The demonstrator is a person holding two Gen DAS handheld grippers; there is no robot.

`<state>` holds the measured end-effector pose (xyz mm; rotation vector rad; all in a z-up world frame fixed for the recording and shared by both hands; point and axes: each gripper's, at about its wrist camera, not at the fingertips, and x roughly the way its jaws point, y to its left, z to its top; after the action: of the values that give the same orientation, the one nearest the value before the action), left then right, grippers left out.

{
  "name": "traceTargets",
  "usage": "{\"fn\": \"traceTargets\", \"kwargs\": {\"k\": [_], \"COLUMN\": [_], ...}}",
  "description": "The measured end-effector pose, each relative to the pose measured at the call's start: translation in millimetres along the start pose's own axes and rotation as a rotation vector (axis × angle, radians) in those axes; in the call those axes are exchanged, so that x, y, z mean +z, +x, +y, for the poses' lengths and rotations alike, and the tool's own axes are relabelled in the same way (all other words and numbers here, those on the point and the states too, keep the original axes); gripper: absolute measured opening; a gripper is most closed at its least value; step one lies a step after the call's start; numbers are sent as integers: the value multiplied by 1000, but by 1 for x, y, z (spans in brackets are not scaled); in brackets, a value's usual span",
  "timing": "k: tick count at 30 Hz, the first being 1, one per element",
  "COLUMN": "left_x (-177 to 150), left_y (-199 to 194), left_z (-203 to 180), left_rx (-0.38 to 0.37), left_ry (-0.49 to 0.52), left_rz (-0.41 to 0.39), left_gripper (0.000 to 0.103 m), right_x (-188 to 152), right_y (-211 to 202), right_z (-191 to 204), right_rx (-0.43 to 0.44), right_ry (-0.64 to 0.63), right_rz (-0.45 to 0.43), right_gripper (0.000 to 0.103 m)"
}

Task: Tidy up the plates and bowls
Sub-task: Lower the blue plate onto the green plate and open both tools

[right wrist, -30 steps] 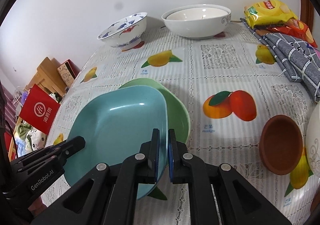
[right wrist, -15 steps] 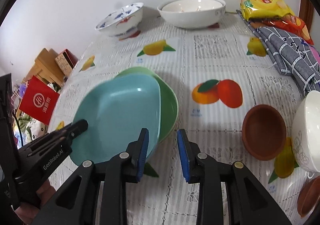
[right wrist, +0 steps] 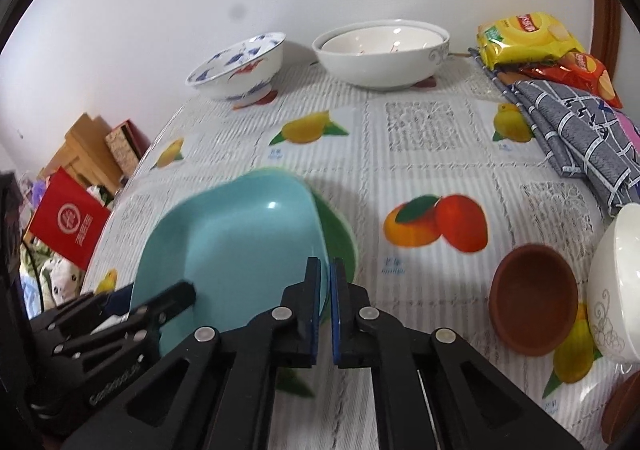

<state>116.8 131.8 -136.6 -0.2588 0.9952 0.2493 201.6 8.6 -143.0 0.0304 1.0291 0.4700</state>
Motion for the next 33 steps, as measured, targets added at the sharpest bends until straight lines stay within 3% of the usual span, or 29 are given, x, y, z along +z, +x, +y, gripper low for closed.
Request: {"fn": "traceTargets", "kwargs": {"k": [7,11,12,16,21,27,33], "left_x": [3,3,2,1,0,0,0], "left_y": [1,-3,-5,-13,-14,-9,-9], "left_z": [11,15,15,12,10,9,8], "left_rx": [-9,-11,-16,-21,-27,-30,-28], "left_ry": [-13,-20,-19,-3,3,16,13], "left_rz": [0,-1,-1,-16,-14,-11,-8], "left_gripper": [38,38,38,39,40,40,40], "right_x": [9,9,8,3,-2,-5,-1], "right_y": [5,-6,-8,-10,-3,8,11], "right_z": [-10,-10,-10,-9,-2,-2,-14], "right_rx": [21,1,-1,-33,-43,-70,-35], "right_ry": [43,26,23,-1,-23,-12,44], "right_rz": [-41,-60,-58,-2,10,-36,-33], "right_gripper": [9,30,31,30,10,7,14]}}
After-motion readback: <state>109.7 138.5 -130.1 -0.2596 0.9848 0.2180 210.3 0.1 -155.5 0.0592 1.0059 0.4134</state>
